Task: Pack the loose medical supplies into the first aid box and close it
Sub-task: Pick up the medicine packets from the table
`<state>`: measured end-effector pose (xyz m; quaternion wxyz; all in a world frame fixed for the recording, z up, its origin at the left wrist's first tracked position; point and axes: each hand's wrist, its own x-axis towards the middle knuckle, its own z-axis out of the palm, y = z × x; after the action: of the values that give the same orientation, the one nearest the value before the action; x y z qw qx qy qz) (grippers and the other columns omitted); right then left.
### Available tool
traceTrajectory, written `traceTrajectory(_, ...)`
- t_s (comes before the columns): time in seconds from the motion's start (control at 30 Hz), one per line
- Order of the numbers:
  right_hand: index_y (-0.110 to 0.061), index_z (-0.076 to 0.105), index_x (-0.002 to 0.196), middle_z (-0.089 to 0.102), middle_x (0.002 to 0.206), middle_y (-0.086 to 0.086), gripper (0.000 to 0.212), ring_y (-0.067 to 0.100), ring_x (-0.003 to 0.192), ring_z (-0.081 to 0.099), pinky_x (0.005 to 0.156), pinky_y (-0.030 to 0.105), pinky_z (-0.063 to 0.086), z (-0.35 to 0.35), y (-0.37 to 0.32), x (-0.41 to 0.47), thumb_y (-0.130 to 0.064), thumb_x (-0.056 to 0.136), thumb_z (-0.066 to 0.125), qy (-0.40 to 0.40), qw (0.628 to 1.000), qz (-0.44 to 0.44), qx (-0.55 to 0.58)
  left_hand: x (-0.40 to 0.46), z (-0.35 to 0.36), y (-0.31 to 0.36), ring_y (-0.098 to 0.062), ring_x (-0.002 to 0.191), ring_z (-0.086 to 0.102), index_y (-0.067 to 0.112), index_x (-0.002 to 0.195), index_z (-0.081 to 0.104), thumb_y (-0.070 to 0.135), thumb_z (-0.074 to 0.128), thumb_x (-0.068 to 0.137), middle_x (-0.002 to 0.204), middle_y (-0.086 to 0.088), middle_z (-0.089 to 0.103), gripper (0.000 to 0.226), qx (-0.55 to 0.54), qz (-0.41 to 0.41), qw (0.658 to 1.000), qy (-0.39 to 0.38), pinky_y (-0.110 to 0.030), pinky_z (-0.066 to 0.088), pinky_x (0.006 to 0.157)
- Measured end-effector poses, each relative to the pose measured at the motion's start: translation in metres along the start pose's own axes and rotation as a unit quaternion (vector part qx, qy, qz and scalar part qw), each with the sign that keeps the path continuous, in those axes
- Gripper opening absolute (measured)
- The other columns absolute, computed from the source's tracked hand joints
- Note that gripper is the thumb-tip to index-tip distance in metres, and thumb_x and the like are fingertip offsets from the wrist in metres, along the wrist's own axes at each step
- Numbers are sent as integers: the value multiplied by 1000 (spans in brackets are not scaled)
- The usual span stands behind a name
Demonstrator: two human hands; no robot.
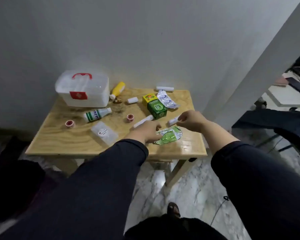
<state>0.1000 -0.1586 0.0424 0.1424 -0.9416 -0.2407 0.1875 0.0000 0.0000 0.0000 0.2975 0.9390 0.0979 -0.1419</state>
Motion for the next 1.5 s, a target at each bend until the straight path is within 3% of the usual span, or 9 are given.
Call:
traceTrajectory(0.13, -9, 65, 117, 65, 125, 12, 30, 28, 116, 58, 96, 32, 45, -11, 26, 42, -21, 91, 56, -8, 999, -36, -9, 22, 25, 15, -23, 119, 57, 18, 130, 54, 31, 68, 84, 134, -4, 58, 50, -21, -52, 998, 19, -39, 49, 98)
traceTrajectory(0.53, -15, 64, 117, 62, 126, 9, 30, 28, 112, 60, 80, 24, 41, 7, 36, 193, -19, 87, 62, 9, 993, -61, 104, 62, 65, 21, -16, 117, 45, 30, 109, 55, 41, 78, 72, 119, 7, 52, 45, -4, -113, 987, 111, -34, 39, 93)
traceTrajectory(0.7, -24, 64, 114, 51, 127, 12, 38, 35, 113, 53, 90, 31, 43, 26, 31, 209, -13, 78, 67, -11, 998, -36, 58, 67, 63, 19, -18, 110, 46, 25, 99, 57, 36, 82, 68, 111, 5, 56, 42, -52, -124, 985, 107, -37, 42, 93)
traceTrajectory(0.8, -19, 64, 112, 45, 121, 9, 35, 33, 111, 53, 83, 27, 44, 32, 33, 208, -10, 78, 68, 2, 990, 16, 138, 69, 63, 20, -20, 107, 45, 24, 93, 57, 35, 81, 69, 105, 3, 55, 36, -55, -145, 984, 91, -38, 41, 92)
traceTrajectory(0.97, -11, 58, 124, 58, 132, 11, 50, 29, 120, 55, 99, 37, 49, 23, 41, 193, 10, 79, 55, -1, 973, -10, 229, 65, 61, 21, -18, 104, 56, 23, 90, 64, 20, 80, 73, 101, 6, 60, 24, -100, -172, 974, 104, -33, 47, 89)
traceTrajectory(1.17, -8, 60, 124, 57, 131, 12, 51, 28, 113, 61, 96, 37, 53, -12, 40, 167, 11, 77, 65, -3, 942, 8, 334, 47, 40, 14, -15, 90, 64, 37, 73, 64, 8, 70, 83, 93, 7, 70, 31, -196, -247, 927, 202, -34, 50, 86)
traceTrajectory(1.37, -11, 60, 126, 62, 125, 11, 52, 21, 100, 64, 91, 33, 54, -34, -13, 124, 5, 78, 70, -26, 931, -61, 358, 16, -29, 10, -17, 110, 60, 17, 104, 71, 9, 71, 83, 117, -1, 68, 22, -299, -250, 819, 422, -21, 40, 87)
traceTrajectory(1.43, -12, 60, 127, 67, 112, 14, 52, 17, 78, 62, 81, 34, 58, -29, -43, 105, 3, 78, 69, -40, 934, -94, 342, -5, -47, -1, -20, 115, 59, 14, 111, 70, 8, 69, 85, 122, -4, 66, 27, -311, -264, 786, 464, -20, 40, 86)
traceTrajectory(1.5, -13, 60, 127, 68, 107, 12, 52, 14, 69, 59, 66, 21, 55, -22, -73, 87, 3, 78, 68, -57, 932, -121, 337, -28, -58, -16, -21, 117, 58, 14, 114, 69, 7, 68, 85, 125, -6, 64, 30, -315, -288, 755, 499, -21, 41, 86)
